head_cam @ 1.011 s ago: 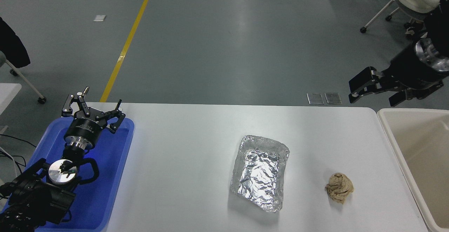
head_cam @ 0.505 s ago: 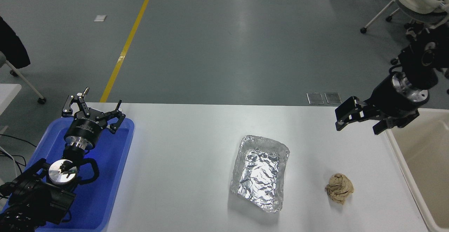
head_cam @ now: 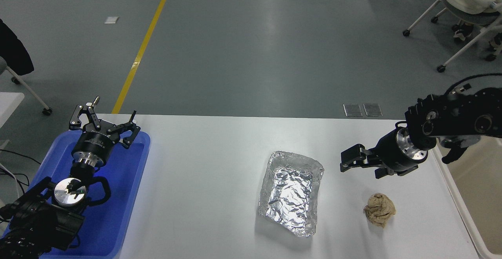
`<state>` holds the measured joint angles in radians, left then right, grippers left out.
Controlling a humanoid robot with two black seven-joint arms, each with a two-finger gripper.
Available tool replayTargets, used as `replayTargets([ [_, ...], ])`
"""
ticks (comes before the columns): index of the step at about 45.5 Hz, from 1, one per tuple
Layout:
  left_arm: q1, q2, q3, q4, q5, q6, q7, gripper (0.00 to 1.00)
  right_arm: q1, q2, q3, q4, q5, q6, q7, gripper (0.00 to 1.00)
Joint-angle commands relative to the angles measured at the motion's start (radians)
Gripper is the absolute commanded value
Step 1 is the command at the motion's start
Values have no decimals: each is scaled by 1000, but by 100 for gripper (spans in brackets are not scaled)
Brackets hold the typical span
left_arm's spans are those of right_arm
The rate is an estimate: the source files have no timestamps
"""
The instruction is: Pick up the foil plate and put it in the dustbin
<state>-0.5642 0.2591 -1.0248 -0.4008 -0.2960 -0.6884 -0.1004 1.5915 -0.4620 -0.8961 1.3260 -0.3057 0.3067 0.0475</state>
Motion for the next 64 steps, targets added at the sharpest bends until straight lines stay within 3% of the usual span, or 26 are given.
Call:
replayTargets([
  [1, 0, -1, 0, 0, 0, 0, 1, 100, -126, 3, 101, -2, 0, -92, 0, 100],
  [25, 1, 0, 0, 0, 0, 0, -1, 100, -383, 82, 217, -74, -1, -345, 0, 100],
  [51, 1, -1, 0, 0, 0, 1, 1, 100, -478, 184, 224, -186, -3, -429, 2, 97],
  [59, 1, 0, 0, 0, 0, 0, 1, 100, -498, 217, 220, -223, -13, -472, 2, 81],
  [64, 0, 0, 0, 0, 0, 0, 1, 100, -496, 223, 204, -226, -23, -483, 2, 50],
])
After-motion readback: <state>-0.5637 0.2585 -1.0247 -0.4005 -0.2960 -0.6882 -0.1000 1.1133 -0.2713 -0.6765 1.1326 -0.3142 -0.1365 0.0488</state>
